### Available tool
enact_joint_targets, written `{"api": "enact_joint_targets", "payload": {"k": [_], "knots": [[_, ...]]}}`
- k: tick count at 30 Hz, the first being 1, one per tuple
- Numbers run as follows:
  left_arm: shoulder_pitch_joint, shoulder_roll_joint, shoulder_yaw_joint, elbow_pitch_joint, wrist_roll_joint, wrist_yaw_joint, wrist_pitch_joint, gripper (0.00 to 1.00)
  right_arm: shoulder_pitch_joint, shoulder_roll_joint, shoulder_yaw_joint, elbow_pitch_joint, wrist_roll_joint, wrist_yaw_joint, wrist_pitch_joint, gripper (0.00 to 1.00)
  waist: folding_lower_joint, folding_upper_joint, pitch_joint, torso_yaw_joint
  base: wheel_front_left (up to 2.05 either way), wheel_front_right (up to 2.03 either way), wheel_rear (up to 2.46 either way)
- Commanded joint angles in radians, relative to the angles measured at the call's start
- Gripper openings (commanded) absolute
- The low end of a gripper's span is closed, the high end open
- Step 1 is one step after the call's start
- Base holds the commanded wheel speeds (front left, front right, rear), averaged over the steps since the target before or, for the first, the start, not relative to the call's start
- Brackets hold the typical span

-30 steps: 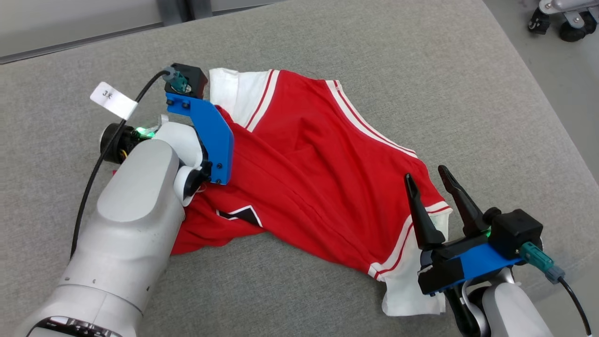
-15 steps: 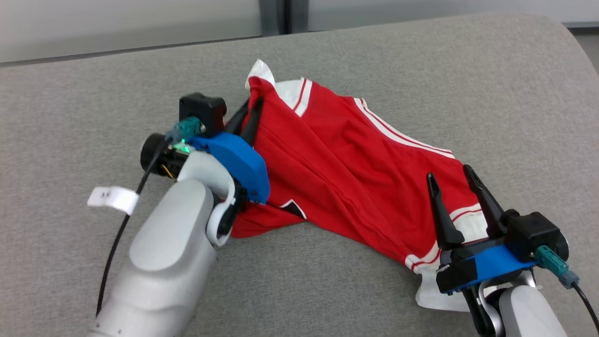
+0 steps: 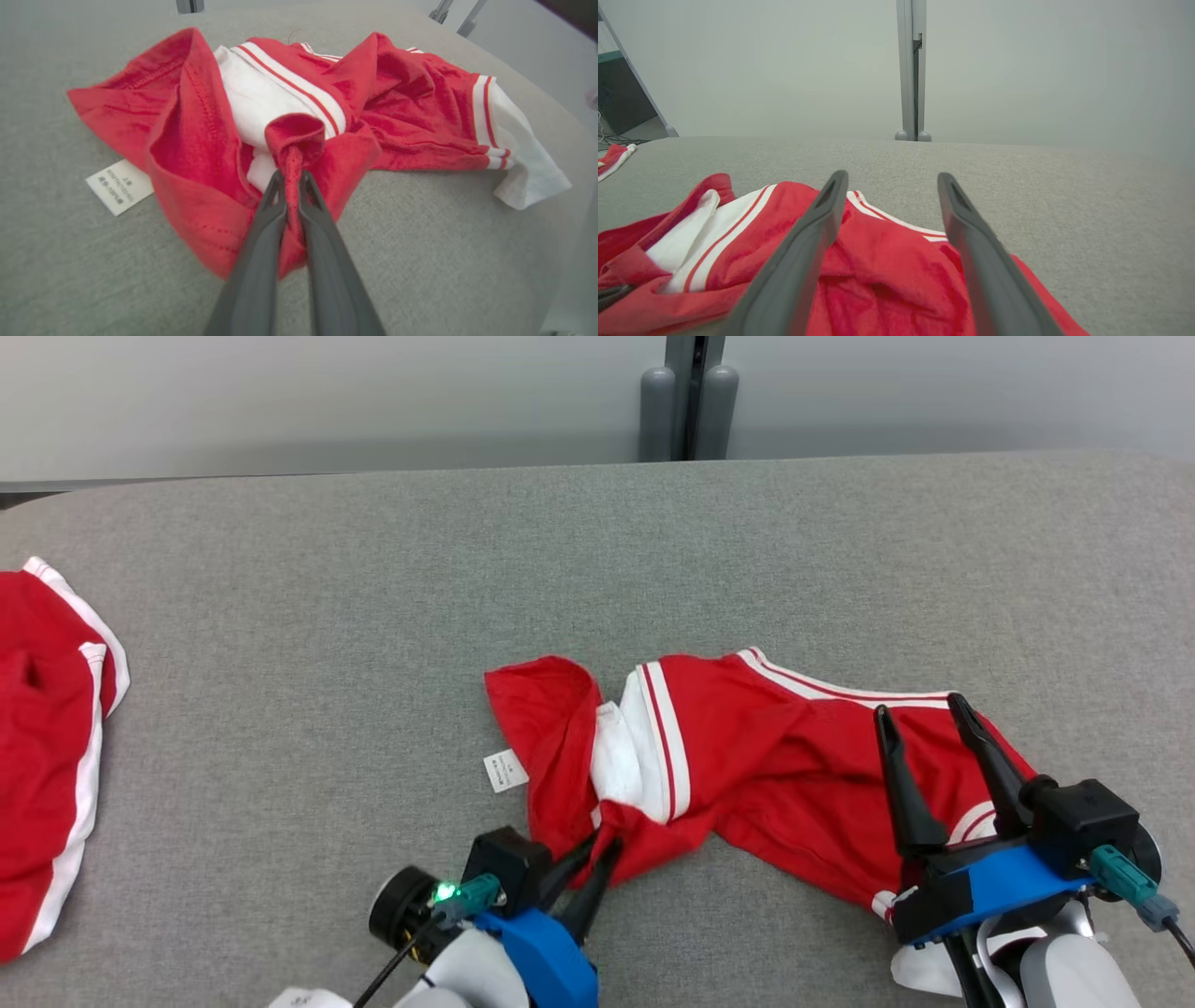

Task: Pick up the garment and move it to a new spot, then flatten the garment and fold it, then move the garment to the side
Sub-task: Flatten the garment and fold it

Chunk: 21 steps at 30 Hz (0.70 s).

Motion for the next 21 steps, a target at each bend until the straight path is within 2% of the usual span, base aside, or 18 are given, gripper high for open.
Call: {"api": "enact_joint_targets", "payload": {"k": [1, 6, 10, 15, 21], "knots": [[0.037, 0.011, -0.003, -0.027, -0.006, 0.013, 0.014, 1.00, 0.011, -0.002, -0.001, -0.008, 0.000, 0.000, 0.007, 1.00, 0.0002, 0.0000, -0.002, 0.006, 0.00, 0.00, 0.00], [0.117, 0.050, -0.004, -0.089, -0.024, 0.048, 0.057, 1.00, 0.016, -0.002, -0.006, -0.017, 0.000, 0.000, 0.017, 1.00, 0.0002, 0.0000, -0.010, 0.024, 0.00, 0.00, 0.00], [0.141, 0.078, 0.038, -0.145, -0.046, 0.088, 0.068, 1.00, 0.021, -0.002, -0.017, -0.023, -0.004, 0.000, 0.024, 1.00, 0.0002, 0.0000, -0.021, 0.039, 0.00, 0.00, 0.00], [0.143, 0.104, 0.135, -0.197, -0.045, 0.137, -0.051, 1.00, 0.031, -0.002, -0.027, -0.026, -0.005, 0.000, 0.031, 1.00, 0.0002, 0.0000, -0.041, 0.048, 0.00, 0.00, 0.00], [0.108, 0.094, 0.213, -0.138, -0.066, 0.106, -0.257, 1.00, 0.042, -0.002, -0.036, -0.024, 0.000, 0.000, 0.033, 1.00, 0.0002, 0.0000, -0.068, 0.051, 0.00, 0.00, 0.00]]}}
